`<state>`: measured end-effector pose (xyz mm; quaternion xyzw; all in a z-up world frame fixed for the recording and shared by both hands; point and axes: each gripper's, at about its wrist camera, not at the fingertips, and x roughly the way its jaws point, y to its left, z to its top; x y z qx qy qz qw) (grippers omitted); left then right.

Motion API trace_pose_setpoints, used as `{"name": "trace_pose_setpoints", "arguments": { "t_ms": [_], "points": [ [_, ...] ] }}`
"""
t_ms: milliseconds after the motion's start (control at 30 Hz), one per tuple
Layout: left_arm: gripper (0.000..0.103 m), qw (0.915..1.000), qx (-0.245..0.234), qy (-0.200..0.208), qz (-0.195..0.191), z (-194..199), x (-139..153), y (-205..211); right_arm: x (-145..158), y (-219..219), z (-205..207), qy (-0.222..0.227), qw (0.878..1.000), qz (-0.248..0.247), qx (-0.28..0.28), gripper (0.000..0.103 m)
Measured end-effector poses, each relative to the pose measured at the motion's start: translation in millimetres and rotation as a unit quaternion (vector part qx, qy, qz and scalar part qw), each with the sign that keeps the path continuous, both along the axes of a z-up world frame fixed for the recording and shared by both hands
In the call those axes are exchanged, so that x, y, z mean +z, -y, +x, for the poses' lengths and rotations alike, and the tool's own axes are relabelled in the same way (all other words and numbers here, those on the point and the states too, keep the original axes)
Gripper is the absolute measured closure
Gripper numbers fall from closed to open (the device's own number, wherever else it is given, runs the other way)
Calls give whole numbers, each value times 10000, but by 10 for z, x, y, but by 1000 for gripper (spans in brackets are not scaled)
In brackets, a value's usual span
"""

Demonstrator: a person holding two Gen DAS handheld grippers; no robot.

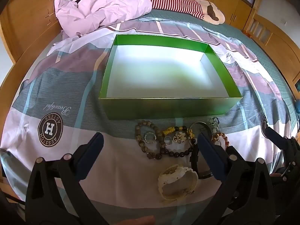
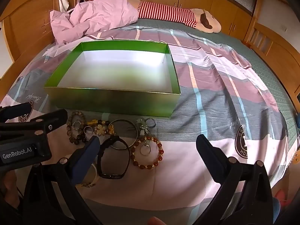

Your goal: Organize jewelry

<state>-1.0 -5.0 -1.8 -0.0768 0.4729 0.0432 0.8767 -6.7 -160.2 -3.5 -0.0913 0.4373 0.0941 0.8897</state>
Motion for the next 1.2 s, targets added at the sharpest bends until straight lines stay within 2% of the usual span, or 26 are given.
{"name": "trace_pose_setpoints", "arguments": {
  "t_ms": [1200],
  "points": [
    [4, 10000, -56, -21, 17, 4, -22, 19, -15, -80, 11, -21, 9999, -43, 113, 2]
  ]
}}
